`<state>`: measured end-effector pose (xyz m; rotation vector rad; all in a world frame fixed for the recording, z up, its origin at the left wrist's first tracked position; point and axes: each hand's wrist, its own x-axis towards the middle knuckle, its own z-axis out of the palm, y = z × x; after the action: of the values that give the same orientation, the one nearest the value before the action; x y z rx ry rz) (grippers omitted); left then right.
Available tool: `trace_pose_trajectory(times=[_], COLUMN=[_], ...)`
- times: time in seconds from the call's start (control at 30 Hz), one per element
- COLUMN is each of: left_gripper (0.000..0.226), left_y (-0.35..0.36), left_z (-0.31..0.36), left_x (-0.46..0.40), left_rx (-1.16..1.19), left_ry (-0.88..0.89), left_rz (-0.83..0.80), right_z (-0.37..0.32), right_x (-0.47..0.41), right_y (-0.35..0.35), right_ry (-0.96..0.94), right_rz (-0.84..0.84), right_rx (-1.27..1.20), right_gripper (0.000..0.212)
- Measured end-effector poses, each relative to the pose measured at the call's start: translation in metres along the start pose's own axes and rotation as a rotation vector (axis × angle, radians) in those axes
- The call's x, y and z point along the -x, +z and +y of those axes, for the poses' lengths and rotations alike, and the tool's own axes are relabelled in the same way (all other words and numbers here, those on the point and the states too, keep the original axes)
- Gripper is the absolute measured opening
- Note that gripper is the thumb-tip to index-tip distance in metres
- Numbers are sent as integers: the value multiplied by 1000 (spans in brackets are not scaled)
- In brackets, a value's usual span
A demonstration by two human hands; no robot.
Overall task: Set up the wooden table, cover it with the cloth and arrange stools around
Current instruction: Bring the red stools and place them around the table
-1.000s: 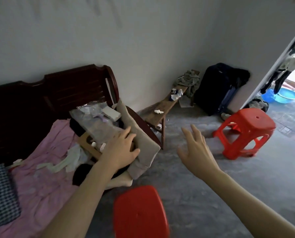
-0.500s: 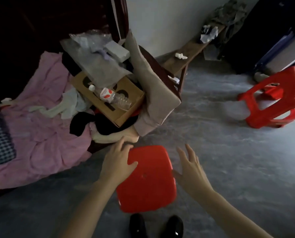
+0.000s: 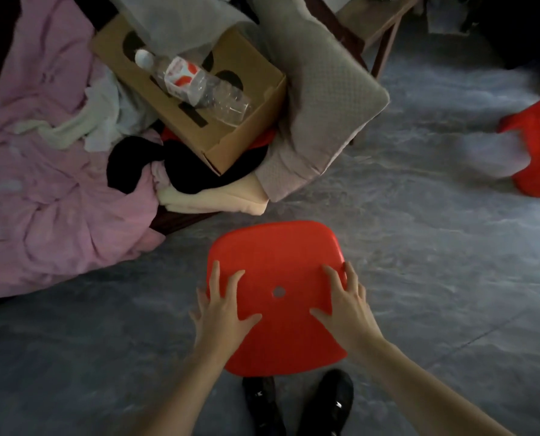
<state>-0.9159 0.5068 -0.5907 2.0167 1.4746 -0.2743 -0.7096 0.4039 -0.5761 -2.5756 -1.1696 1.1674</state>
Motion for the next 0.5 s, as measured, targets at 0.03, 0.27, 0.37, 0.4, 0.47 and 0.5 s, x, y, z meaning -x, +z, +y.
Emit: trace_pose_trajectory(times=[0.03, 0.27, 0.37, 0.4, 0.47, 0.5], left_gripper=[93, 102, 99, 98, 95, 94], left_y=[5, 9, 3, 1, -2, -4], left_z=[-5, -7, -2, 0, 5, 9], left_x=[1, 1, 2, 3, 5, 6], left_rx=[67, 326, 345, 346, 334, 322], left_ry=[-1, -138, -164, -156, -131, -117], left_rz=[21, -8, -27, -29, -43, -47], right_z=[1, 8, 9, 9, 10, 12], right_x=[-3, -9, -5, -4, -1, 1], right_y=[4, 5, 4, 3, 2, 0], right_ry=[22, 60, 54, 57, 74, 87], right_rz=[-9, -31, -18, -14, -4, 0], right_rx=[-50, -186, -193, -189, -184, -191], right_gripper=[89, 87, 84, 83, 81, 80])
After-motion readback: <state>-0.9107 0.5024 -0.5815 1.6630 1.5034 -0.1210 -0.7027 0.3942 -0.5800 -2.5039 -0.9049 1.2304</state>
